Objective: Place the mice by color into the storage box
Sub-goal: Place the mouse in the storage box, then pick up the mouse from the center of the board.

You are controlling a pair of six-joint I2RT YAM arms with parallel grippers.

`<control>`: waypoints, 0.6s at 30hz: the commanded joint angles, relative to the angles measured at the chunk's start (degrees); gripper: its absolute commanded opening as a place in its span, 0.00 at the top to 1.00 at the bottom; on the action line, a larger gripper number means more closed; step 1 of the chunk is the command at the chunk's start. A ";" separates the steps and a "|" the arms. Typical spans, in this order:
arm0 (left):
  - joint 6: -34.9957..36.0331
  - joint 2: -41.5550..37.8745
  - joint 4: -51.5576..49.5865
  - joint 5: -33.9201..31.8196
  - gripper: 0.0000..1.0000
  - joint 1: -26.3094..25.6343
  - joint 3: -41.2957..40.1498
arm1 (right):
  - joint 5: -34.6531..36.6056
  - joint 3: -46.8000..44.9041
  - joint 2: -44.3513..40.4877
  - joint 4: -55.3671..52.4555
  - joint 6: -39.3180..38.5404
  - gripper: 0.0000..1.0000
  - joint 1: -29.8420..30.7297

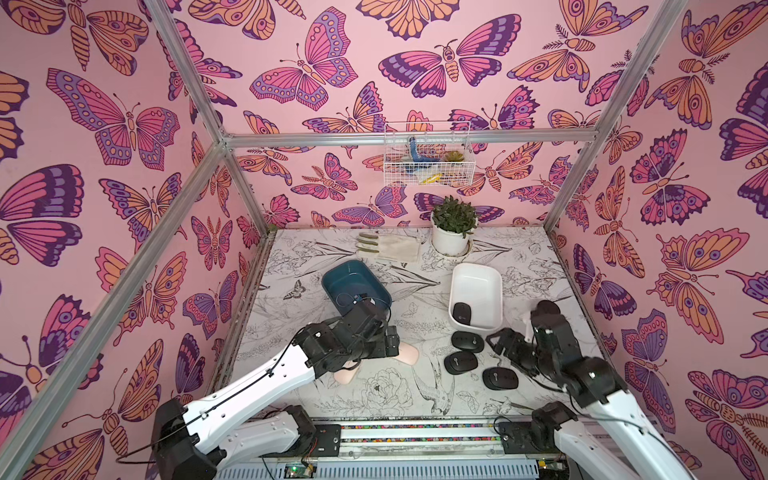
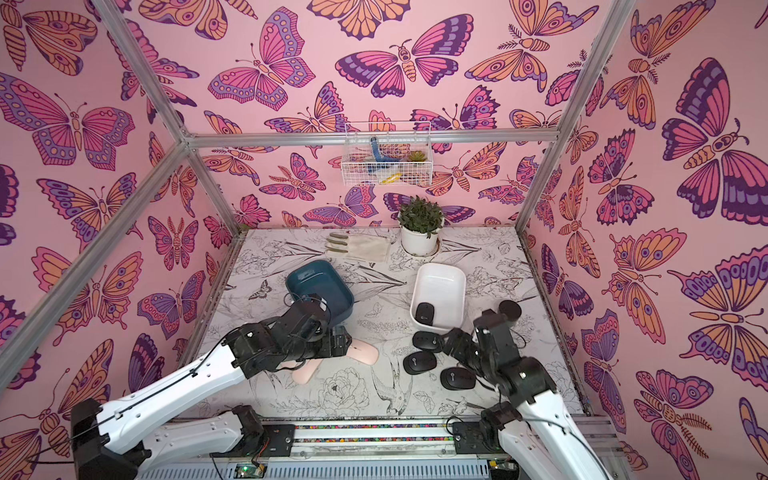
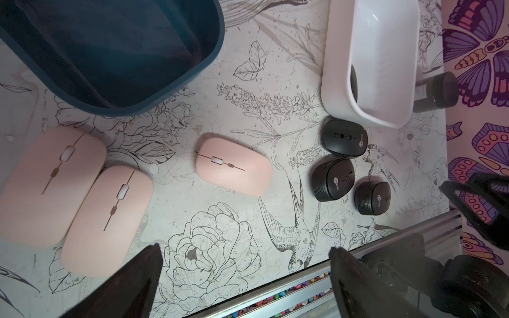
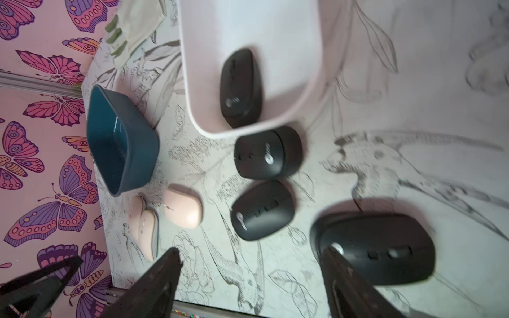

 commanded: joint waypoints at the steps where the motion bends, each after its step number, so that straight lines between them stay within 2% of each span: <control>1: 0.35 0.47 2.66 2.04 0.01 -0.49 -1.43 | 0.23 -4.45 -7.84 -9.08 11.63 0.15 2.70; 7: 0.09 2.41 3.81 2.94 0.01 -1.15 -1.27 | 0.96 -9.04 -9.58 -6.99 16.41 0.13 6.74; 18: -2.55 2.08 4.36 1.93 0.01 -2.07 -2.58 | 2.79 -15.57 -0.46 4.58 20.52 0.14 8.96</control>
